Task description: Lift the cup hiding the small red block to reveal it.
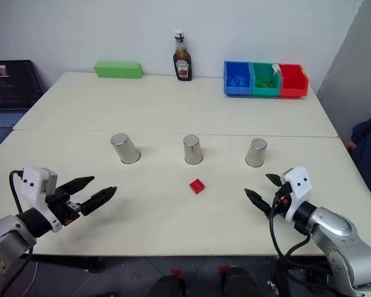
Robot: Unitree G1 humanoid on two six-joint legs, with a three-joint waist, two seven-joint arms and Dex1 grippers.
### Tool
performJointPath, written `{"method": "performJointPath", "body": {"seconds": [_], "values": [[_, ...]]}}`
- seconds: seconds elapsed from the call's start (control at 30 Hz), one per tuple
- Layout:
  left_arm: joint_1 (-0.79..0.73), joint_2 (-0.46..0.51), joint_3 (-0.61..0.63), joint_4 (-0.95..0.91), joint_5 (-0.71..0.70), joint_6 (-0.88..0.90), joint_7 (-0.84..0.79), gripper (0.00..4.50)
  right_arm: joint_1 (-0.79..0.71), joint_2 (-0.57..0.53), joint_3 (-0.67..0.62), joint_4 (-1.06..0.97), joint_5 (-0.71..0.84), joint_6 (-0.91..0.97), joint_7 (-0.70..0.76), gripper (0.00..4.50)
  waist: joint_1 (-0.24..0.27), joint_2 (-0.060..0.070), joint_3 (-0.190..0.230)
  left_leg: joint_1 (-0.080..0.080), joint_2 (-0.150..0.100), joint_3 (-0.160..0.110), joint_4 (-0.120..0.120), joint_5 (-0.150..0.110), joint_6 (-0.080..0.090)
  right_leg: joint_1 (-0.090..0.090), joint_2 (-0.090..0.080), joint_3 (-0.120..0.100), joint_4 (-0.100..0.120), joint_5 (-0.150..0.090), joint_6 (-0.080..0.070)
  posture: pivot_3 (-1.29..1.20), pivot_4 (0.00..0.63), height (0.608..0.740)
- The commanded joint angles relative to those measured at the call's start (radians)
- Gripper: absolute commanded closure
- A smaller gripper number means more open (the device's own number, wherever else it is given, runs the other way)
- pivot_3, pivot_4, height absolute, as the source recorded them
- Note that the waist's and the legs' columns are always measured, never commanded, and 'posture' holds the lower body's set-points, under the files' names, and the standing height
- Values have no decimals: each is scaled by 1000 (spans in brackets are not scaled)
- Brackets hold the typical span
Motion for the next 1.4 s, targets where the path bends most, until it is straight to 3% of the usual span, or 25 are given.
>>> {"method": "performJointPath", "body": {"seconds": [0.03, 0.8, 1.4], "values": [[-21, 24, 0, 11, 9, -29, -21, 0, 19, 3, -23, -45, 17, -24, -6, 35, 0, 0, 0, 0, 0, 0, 0, 0, 0, 0, 0, 0, 0, 0, 0, 0, 150, 740], [-71, 40, -16, 76, 41, -70, -65, 0, 31, 12, -19, 19, -1, -86, -9, 35, 0, 0, 0, 0, 0, 0, 0, 0, 0, 0, 0, 0, 0, 0, 0, 0, 150, 740], [-107, 52, -25, 119, 68, -90, -84, 0, -20, 24, 6, -37, 18, -10, -71, 35, 0, 0, 0, 0, 0, 0, 0, 0, 0, 0, 0, 0, 0, 0, 0, 0, 150, 740]]}}
